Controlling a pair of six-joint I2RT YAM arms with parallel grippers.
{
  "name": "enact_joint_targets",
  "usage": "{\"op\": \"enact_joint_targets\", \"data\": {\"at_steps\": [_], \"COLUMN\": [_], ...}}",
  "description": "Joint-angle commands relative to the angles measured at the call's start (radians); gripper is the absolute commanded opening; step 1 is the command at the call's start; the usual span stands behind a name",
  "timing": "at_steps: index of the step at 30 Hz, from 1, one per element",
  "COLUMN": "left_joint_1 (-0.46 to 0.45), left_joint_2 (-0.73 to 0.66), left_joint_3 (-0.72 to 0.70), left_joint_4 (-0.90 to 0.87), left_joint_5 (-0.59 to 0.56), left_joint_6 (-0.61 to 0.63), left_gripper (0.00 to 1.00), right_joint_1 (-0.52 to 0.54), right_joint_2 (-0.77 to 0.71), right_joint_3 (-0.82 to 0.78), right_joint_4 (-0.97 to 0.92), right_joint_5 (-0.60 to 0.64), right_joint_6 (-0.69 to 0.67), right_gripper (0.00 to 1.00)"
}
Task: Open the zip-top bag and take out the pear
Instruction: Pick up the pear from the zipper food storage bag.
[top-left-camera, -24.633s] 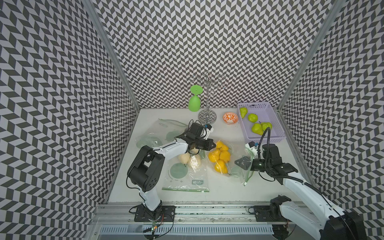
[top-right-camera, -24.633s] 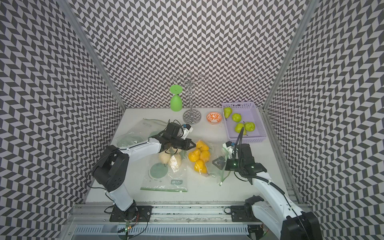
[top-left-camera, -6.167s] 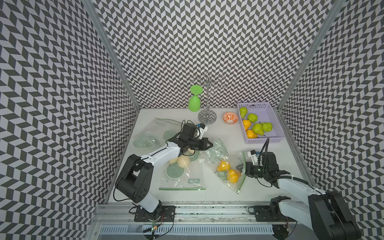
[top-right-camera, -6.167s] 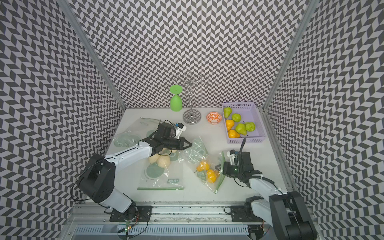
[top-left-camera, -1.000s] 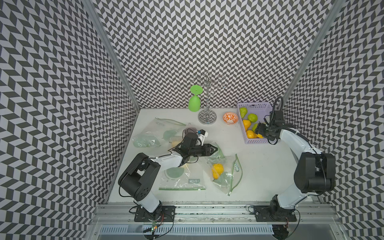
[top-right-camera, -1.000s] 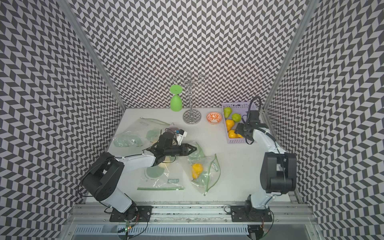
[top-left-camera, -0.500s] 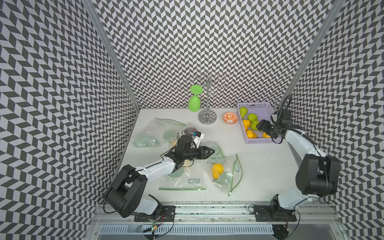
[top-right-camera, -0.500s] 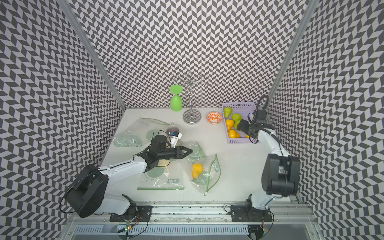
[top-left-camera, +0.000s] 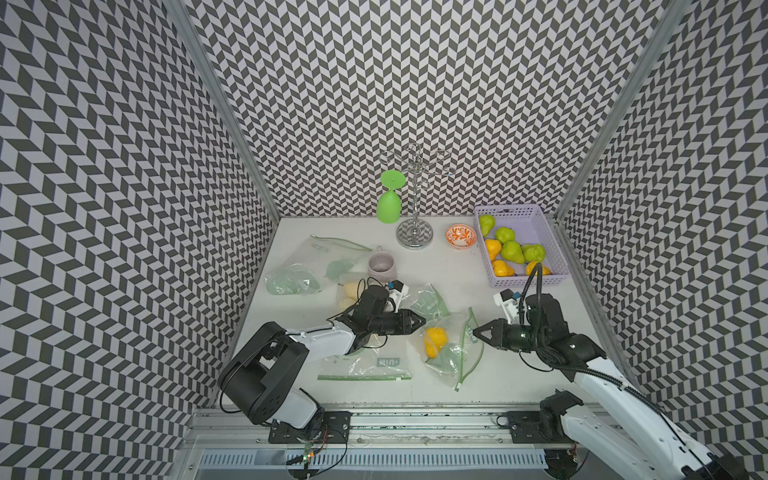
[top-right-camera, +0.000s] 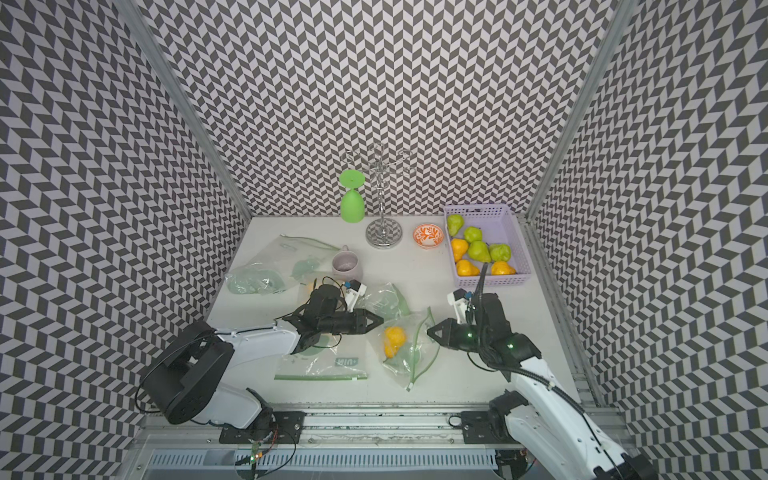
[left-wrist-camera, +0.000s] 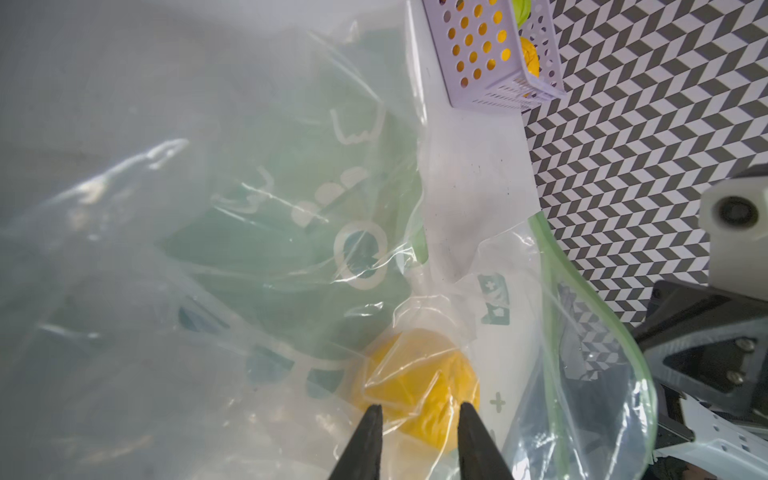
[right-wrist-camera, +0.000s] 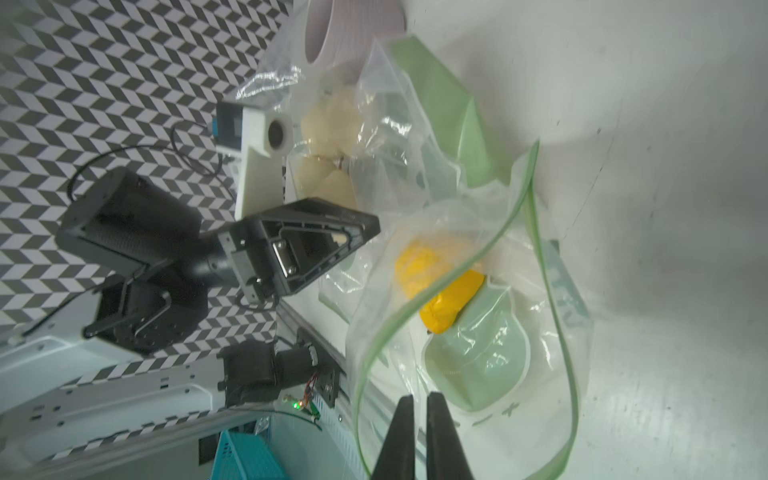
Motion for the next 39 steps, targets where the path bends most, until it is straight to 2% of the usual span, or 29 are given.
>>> {"op": "enact_joint_targets", "data": {"at_steps": [1, 6, 10, 13, 15, 19, 27, 33, 39], "left_joint_1": [-0.012, -0.038, -0.054, -0.055, -0.056, -0.065, -0.092, -0.135, -0.154], "left_joint_2": [0.03, 0.059, 0.086, 0.103, 0.12, 0.161, 0.242, 0.295, 0.321], "left_joint_3": [-0.02, -0.022, -0.018, -0.019, -0.014, 0.011, 0.07, 0.131, 0.144], "left_joint_4": [0.046, 0.064, 0.07, 0.079, 0.079, 0.066, 0.054, 0.053, 0.069], "left_joint_5": [-0.023, -0.037, -0.048, -0.05, -0.053, -0.06, -0.042, -0.019, 0.024], "left_joint_6": [0.002, -0.003, -0.003, -0.002, 0.007, 0.032, 0.069, 0.095, 0.109], "left_gripper": [0.33, 0.31, 0.3, 0.3, 0.3, 0.29, 0.27, 0.25, 0.22], "right_joint_1": [0.051, 0.129, 0.201, 0.234, 0.236, 0.24, 0.243, 0.244, 0.244], "right_joint_2": [-0.055, -0.052, 0.061, 0.166, 0.222, 0.291, 0.401, 0.487, 0.543], "right_joint_3": [-0.02, -0.105, -0.137, -0.125, -0.122, -0.123, -0.115, -0.099, -0.051], "right_joint_4": [0.063, 0.167, 0.32, 0.385, 0.423, 0.487, 0.579, 0.63, 0.601], "right_joint_5": [0.017, 0.028, 0.066, 0.109, 0.128, 0.163, 0.191, 0.187, 0.225], "right_joint_6": [0.105, 0.164, 0.188, 0.162, 0.139, 0.11, 0.061, 0.044, 0.021], "right_gripper": [0.08, 0.07, 0.08, 0.13, 0.22, 0.5, 0.77, 0.83, 0.8]}}
